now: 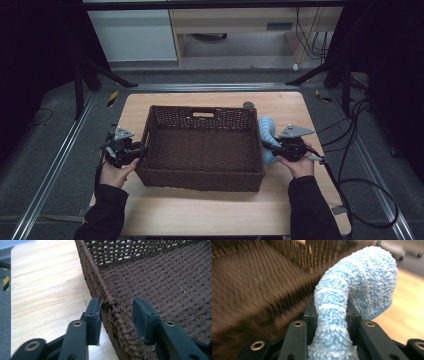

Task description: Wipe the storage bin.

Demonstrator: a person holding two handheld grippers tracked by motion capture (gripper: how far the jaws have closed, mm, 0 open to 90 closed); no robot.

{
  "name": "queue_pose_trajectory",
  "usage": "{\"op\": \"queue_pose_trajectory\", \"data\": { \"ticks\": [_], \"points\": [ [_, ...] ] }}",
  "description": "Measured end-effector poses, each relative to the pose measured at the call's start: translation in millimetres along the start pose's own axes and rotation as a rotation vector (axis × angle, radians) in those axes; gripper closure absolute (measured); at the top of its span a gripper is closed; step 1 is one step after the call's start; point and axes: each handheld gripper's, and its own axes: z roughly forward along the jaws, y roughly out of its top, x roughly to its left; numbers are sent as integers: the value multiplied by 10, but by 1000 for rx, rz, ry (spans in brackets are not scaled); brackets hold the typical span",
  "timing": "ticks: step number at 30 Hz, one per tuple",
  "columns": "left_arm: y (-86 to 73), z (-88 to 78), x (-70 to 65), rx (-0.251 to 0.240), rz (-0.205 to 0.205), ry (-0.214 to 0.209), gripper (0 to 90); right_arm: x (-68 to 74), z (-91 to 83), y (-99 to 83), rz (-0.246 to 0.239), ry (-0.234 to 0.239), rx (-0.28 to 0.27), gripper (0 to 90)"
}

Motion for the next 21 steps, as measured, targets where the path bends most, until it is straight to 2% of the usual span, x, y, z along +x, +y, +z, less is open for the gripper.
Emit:
{"op": "queue_pose_trajectory", "data": {
  "ticks": [3,8,10,14,17,19,21],
  "points": [
    [-38,51,15,23,-4,-7,662,40,-113,61,-19,-5,-28,703],
    [-45,52,13,18,-10,-6,687,81,-70,-18,-26,2,19,703],
    [-58,53,26,5,-33,-14,690,99,-37,-70,-25,8,40,703],
    [-54,50,8,2,-27,5,699,155,87,-238,-21,20,131,703],
    [-46,64,13,-4,-35,2,701,181,175,-342,-26,30,197,703],
    [-38,75,16,-5,-37,3,701,182,185,-338,-26,34,199,703],
    [-26,89,18,-5,-38,3,701,161,140,-285,-26,28,169,702]
  ]
}}
